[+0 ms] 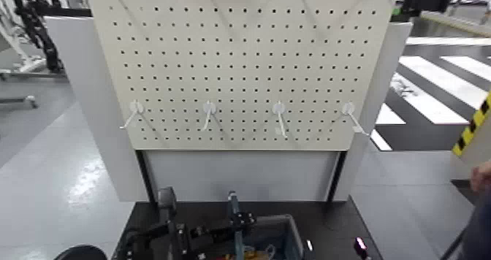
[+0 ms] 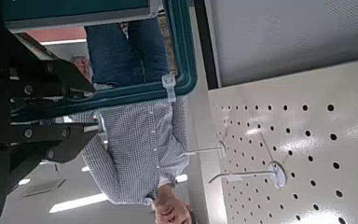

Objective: Grasp the handle of the crate.

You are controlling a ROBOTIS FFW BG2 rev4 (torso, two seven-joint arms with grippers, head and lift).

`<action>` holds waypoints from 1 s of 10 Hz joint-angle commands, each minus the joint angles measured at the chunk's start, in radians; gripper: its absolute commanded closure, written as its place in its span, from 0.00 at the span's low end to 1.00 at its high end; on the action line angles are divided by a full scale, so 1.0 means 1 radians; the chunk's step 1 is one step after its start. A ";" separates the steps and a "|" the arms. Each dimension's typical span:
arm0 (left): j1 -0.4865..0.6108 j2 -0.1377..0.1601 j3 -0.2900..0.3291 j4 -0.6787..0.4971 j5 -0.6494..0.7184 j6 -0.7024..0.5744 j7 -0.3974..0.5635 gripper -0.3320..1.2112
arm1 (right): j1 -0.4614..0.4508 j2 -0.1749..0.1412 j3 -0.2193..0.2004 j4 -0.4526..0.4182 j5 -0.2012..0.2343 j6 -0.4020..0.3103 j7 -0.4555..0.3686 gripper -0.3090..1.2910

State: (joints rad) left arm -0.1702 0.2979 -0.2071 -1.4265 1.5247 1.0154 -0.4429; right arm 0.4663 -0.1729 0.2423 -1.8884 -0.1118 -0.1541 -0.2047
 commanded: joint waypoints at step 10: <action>0.061 0.017 0.020 -0.126 0.064 0.035 0.036 0.98 | -0.003 0.001 -0.003 0.005 -0.008 -0.005 0.002 0.29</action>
State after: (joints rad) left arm -0.1159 0.3143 -0.1881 -1.5432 1.5726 1.0465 -0.4067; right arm 0.4633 -0.1736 0.2397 -1.8838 -0.1201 -0.1584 -0.2024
